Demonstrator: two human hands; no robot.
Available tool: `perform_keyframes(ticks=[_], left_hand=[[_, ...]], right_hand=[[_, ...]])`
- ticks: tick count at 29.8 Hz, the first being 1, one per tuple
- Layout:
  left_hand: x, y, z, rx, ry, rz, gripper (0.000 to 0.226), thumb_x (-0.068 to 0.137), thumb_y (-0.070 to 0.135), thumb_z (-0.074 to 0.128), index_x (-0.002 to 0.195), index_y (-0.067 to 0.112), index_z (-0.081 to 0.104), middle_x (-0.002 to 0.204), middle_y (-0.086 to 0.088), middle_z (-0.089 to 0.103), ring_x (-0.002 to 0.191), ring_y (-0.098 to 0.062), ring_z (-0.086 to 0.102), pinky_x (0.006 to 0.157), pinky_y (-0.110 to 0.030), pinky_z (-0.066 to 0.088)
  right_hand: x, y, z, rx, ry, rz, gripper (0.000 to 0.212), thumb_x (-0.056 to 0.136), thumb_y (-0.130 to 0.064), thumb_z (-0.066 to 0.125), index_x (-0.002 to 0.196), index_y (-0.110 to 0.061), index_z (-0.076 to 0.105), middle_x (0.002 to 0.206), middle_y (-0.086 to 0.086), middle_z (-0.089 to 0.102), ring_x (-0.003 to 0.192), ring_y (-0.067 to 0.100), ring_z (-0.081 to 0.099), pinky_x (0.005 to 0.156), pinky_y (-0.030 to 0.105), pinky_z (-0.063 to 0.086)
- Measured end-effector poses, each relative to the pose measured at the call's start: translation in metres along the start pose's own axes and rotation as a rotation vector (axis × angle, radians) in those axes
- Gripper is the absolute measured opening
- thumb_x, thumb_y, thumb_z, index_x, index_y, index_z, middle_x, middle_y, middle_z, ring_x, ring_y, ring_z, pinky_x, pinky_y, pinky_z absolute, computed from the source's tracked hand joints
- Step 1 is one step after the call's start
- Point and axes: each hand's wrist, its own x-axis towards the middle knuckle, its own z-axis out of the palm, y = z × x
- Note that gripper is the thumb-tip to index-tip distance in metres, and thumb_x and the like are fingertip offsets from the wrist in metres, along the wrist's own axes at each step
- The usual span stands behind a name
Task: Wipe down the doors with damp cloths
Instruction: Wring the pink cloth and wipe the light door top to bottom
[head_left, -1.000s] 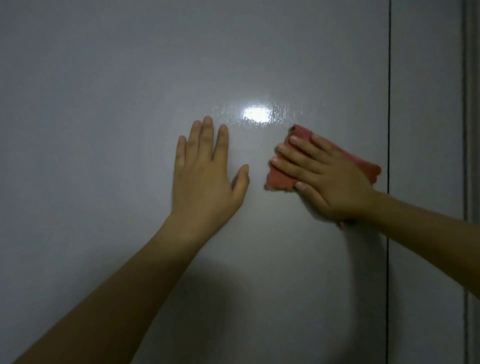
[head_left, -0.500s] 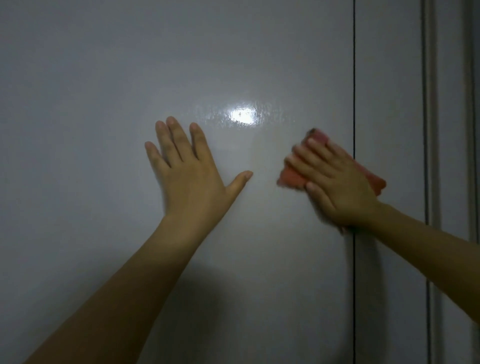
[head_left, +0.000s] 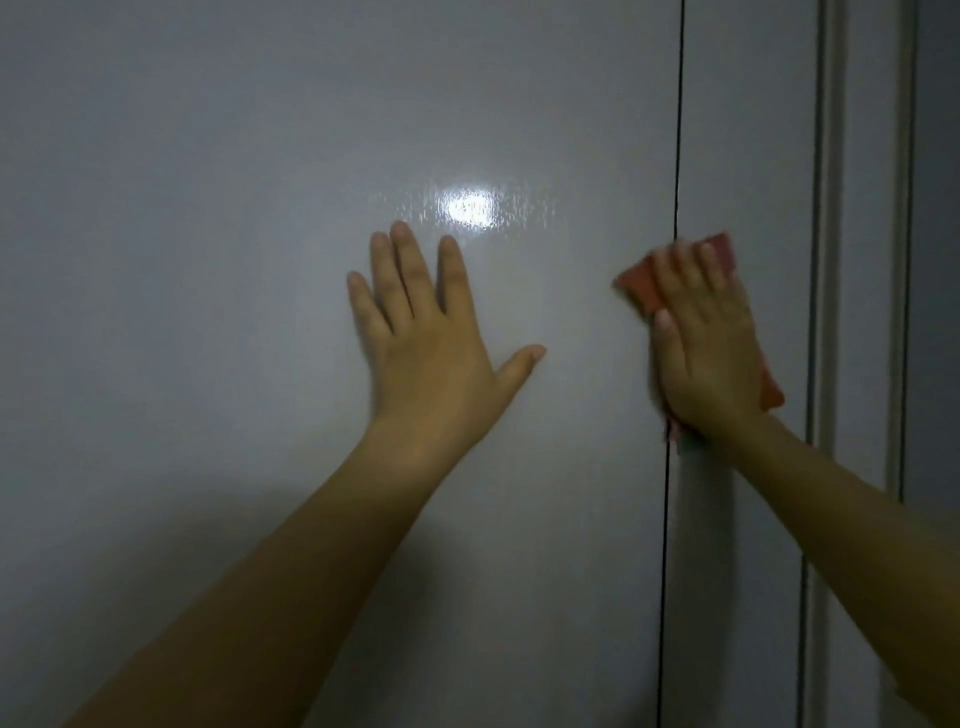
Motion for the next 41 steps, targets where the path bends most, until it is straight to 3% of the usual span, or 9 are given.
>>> perform_keyframes(ticks=[4, 10, 18, 20, 24, 31, 34, 38, 41], left_hand=[[0.002, 0.002, 0.007, 0.058, -0.003, -0.010, 0.115, 0.073, 0.086, 0.029, 0.150, 0.011, -0.010, 0.154, -0.024, -0.020, 0.142, -0.040, -0.021, 0.113, -0.058, -0.010], [0.001, -0.002, 0.012, 0.044, 0.038, 0.004, 0.117, 0.068, 0.087, 0.025, 0.151, 0.011, -0.005, 0.155, -0.025, -0.015, 0.143, -0.039, -0.017, 0.113, -0.056, -0.009], [0.000, 0.000, 0.009, 0.017, 0.044, 0.012, 0.116, 0.070, 0.084, 0.033, 0.152, 0.009, -0.001, 0.155, -0.028, -0.012, 0.143, -0.040, -0.015, 0.112, -0.057, -0.010], [0.001, 0.000, 0.009, 0.014, 0.048, 0.010, 0.116, 0.070, 0.084, 0.034, 0.151, 0.009, 0.000, 0.155, -0.028, -0.011, 0.143, -0.041, -0.014, 0.112, -0.057, -0.009], [0.002, -0.001, 0.008, 0.024, 0.049, 0.015, 0.116, 0.070, 0.084, 0.032, 0.151, 0.009, 0.000, 0.155, -0.028, -0.010, 0.143, -0.041, -0.013, 0.112, -0.057, -0.009], [0.002, 0.000, 0.009, 0.018, 0.046, 0.016, 0.117, 0.070, 0.086, 0.033, 0.151, 0.009, -0.001, 0.155, -0.028, -0.011, 0.143, -0.041, -0.013, 0.112, -0.056, -0.008], [0.002, -0.001, 0.008, 0.006, 0.047, 0.017, 0.117, 0.070, 0.086, 0.034, 0.151, 0.009, 0.000, 0.155, -0.027, -0.010, 0.143, -0.041, -0.013, 0.112, -0.056, -0.009], [0.000, -0.001, 0.005, 0.009, 0.018, 0.011, 0.117, 0.069, 0.086, 0.032, 0.152, 0.011, -0.003, 0.155, -0.025, -0.013, 0.143, -0.039, -0.015, 0.112, -0.054, -0.011], [-0.003, -0.004, -0.003, 0.000, -0.033, 0.022, 0.111, 0.075, 0.083, 0.032, 0.152, 0.013, -0.006, 0.156, -0.023, -0.017, 0.143, -0.036, -0.019, 0.113, -0.052, -0.012]], right_hand=[[-0.008, -0.013, 0.006, 0.032, 0.150, 0.334, 0.052, 0.101, -0.028, 0.020, 0.151, -0.013, 0.014, 0.158, 0.007, 0.015, 0.146, 0.022, 0.008, 0.119, 0.046, 0.009], [-0.054, 0.011, 0.007, -0.029, -0.067, -0.205, 0.052, 0.099, -0.032, 0.022, 0.148, -0.014, 0.019, 0.156, 0.006, 0.017, 0.146, 0.023, 0.009, 0.119, 0.045, 0.006], [-0.046, 0.020, 0.004, 0.075, 0.140, 0.413, 0.053, 0.100, -0.031, 0.016, 0.150, -0.015, 0.010, 0.158, 0.005, 0.009, 0.146, 0.019, 0.002, 0.120, 0.045, 0.004], [-0.074, 0.000, 0.013, 0.052, 0.082, 0.312, 0.053, 0.100, -0.031, 0.016, 0.150, -0.012, 0.014, 0.157, 0.006, 0.010, 0.147, 0.022, 0.005, 0.119, 0.046, 0.004], [-0.104, 0.018, 0.008, -0.011, -0.071, -0.138, 0.051, 0.098, -0.030, 0.022, 0.145, -0.010, 0.024, 0.153, 0.010, 0.020, 0.145, 0.026, 0.013, 0.119, 0.044, 0.005], [-0.096, 0.003, 0.011, 0.068, 0.126, 0.518, 0.051, 0.100, -0.031, 0.014, 0.148, -0.017, 0.007, 0.156, 0.000, 0.006, 0.147, 0.021, 0.003, 0.119, 0.046, 0.004], [-0.129, -0.028, 0.024, 0.050, 0.038, 0.304, 0.052, 0.101, -0.034, 0.014, 0.149, -0.014, 0.013, 0.156, 0.007, 0.015, 0.146, 0.025, 0.009, 0.119, 0.044, 0.004], [-0.140, 0.000, 0.015, -0.008, -0.102, -0.065, 0.051, 0.101, -0.036, 0.014, 0.147, -0.014, 0.022, 0.153, 0.010, 0.022, 0.144, 0.029, 0.015, 0.118, 0.045, 0.006], [-0.131, 0.020, 0.007, 0.049, -0.033, 0.240, 0.051, 0.099, -0.032, 0.017, 0.147, -0.014, 0.016, 0.154, 0.006, 0.014, 0.146, 0.026, 0.010, 0.119, 0.047, 0.006]])
